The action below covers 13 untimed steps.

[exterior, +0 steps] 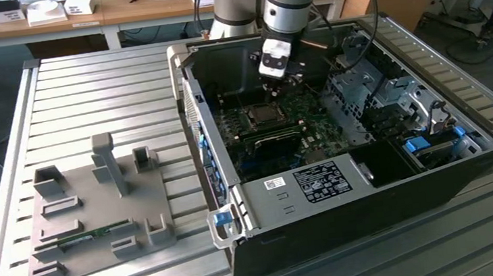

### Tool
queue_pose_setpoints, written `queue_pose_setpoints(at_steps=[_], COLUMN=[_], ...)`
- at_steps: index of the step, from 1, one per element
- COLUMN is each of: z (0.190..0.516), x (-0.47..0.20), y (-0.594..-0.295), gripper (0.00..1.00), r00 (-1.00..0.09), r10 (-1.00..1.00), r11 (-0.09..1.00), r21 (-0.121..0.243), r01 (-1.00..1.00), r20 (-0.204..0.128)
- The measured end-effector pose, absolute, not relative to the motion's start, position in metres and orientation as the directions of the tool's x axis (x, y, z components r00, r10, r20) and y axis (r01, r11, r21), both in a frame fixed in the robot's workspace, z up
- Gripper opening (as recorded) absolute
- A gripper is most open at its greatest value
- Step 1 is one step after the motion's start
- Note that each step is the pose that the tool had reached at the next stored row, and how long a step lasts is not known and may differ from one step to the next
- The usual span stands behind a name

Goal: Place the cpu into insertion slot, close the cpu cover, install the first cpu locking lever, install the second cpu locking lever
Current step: 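Close the cpu cover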

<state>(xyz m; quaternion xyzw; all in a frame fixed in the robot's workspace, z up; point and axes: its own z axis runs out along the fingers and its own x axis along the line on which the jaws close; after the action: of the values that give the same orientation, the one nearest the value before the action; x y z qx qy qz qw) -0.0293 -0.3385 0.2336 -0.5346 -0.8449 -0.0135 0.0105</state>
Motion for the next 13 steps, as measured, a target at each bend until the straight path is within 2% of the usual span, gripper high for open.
queue_pose_setpoints(at_steps=[13], z=[0.2325], x=[-0.0293], y=[-0.3385], gripper=[0.11], r00=[-0.628], r10=[0.777], r11=[0.628], r21=[0.012], r01=[0.778], r20=[0.032])
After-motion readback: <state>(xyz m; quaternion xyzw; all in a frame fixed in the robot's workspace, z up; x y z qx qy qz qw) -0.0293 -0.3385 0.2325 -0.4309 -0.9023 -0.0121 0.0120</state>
